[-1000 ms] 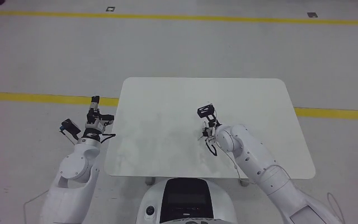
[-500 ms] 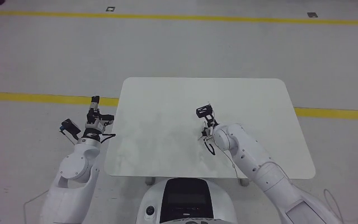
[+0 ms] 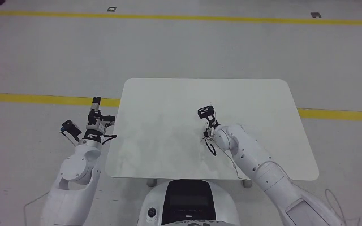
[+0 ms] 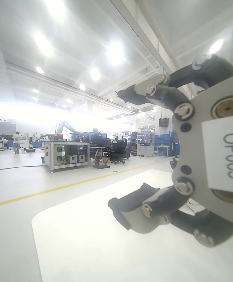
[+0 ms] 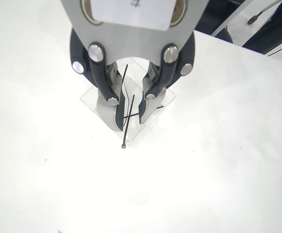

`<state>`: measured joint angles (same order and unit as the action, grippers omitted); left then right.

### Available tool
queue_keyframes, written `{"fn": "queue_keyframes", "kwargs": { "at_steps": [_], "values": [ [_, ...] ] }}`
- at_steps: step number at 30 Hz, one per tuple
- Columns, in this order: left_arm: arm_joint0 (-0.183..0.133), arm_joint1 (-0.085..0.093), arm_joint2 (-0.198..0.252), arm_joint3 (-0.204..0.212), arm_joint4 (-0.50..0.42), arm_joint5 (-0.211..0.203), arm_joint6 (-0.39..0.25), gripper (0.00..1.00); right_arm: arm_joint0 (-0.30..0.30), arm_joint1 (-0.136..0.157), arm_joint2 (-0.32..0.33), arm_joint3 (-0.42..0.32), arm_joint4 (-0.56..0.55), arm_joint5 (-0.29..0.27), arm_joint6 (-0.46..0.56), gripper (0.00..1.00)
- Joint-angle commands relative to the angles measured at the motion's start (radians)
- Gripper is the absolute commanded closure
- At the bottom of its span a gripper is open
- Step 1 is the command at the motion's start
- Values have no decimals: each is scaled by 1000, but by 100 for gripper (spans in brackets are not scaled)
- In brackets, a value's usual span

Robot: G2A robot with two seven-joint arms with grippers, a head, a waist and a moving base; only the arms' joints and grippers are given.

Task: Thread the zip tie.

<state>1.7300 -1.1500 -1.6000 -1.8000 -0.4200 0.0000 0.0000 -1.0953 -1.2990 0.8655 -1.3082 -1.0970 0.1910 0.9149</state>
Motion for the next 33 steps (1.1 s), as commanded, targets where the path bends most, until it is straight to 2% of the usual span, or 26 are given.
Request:
{"fn": "queue_keyframes", "kwargs": {
  "at_steps": [1, 13, 16, 18, 22, 27, 33],
  "values": [
    [0, 0, 0, 0, 0, 0, 0, 0, 1, -2, 0, 6, -1, 1, 0, 85],
    [0, 0, 0, 0, 0, 0, 0, 0, 17, -18, -4, 48, 4, -1, 1, 84],
    [0, 0, 0, 0, 0, 0, 0, 0, 20, -21, -3, 57, 6, 0, 0, 89],
    [0, 0, 0, 0, 0, 0, 0, 0, 22, -23, -1, 61, 7, 1, -1, 100],
    [0, 0, 0, 0, 0, 0, 0, 0, 21, -25, 4, 62, 4, 0, -1, 100],
    [0, 0, 0, 0, 0, 0, 0, 0, 3, -21, 23, 24, -5, -3, 4, 100],
    [0, 0, 0, 0, 0, 0, 0, 0, -53, -5, 76, -84, -8, -29, 10, 100]
  ]
}}
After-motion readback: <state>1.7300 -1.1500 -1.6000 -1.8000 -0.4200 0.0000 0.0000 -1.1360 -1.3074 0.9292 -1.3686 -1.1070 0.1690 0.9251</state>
